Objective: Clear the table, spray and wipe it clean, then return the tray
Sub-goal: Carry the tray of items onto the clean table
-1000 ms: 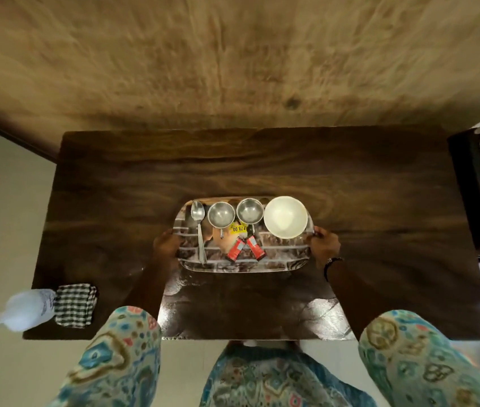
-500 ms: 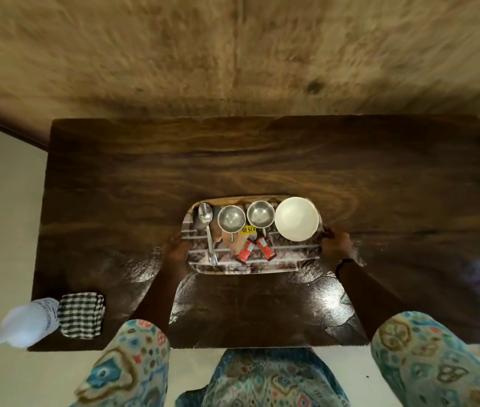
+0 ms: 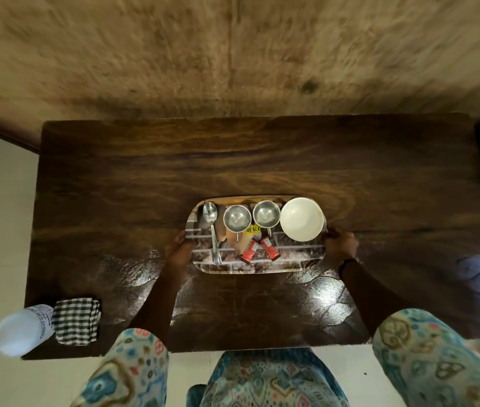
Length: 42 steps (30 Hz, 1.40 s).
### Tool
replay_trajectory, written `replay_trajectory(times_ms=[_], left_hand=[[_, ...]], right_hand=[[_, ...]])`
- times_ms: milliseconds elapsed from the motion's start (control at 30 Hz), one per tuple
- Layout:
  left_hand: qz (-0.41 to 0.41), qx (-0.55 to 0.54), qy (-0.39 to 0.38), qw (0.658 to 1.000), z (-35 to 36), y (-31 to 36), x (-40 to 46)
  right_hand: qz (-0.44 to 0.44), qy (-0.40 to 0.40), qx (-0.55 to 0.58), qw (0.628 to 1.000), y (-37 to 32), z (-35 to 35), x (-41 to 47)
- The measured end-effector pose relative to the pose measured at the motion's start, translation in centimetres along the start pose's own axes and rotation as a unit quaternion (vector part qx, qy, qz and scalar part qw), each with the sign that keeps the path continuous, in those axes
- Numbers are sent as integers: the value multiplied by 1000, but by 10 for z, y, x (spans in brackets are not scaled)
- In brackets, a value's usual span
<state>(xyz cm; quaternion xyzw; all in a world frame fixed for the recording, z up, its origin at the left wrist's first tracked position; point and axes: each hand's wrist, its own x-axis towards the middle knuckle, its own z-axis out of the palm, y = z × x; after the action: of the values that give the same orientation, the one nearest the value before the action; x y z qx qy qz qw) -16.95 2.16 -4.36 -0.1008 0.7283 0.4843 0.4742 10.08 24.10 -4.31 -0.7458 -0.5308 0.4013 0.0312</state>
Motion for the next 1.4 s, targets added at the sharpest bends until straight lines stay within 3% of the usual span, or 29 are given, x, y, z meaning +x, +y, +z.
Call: replay_trajectory(times_ms=[167, 300, 367, 467, 600, 700, 833, 1100, 1400], left_hand=[[-12, 57, 5, 998, 5, -1, 5], [26, 130, -60, 989, 2, 0, 0], [106, 256, -55, 959, -4, -4, 1], [189, 443, 15, 876, -6, -5, -6], [242, 424, 2, 873, 4, 5, -44], [261, 414, -14, 872, 5, 9, -72], [276, 375, -14, 885, 2, 16, -103], [340, 335, 7, 879, -7, 41, -170], [373, 275, 26, 886, -45, 38, -246]], right_hand=[[-16, -30, -45, 998, -2, -5, 5], [-60, -69, -106, 990, -6, -10, 1], [-81, -77, -147, 983, -7, -10, -5], [-107, -36, -170, 979, -3, -8, -22], [-157, 88, -170, 969, -2, -10, -62], [-247, 125, -183, 943, -7, -10, -98], [-331, 123, -174, 919, -19, -8, -147], [-426, 115, -210, 872, -47, -17, -217], [-492, 124, -96, 857, -71, -32, -304]])
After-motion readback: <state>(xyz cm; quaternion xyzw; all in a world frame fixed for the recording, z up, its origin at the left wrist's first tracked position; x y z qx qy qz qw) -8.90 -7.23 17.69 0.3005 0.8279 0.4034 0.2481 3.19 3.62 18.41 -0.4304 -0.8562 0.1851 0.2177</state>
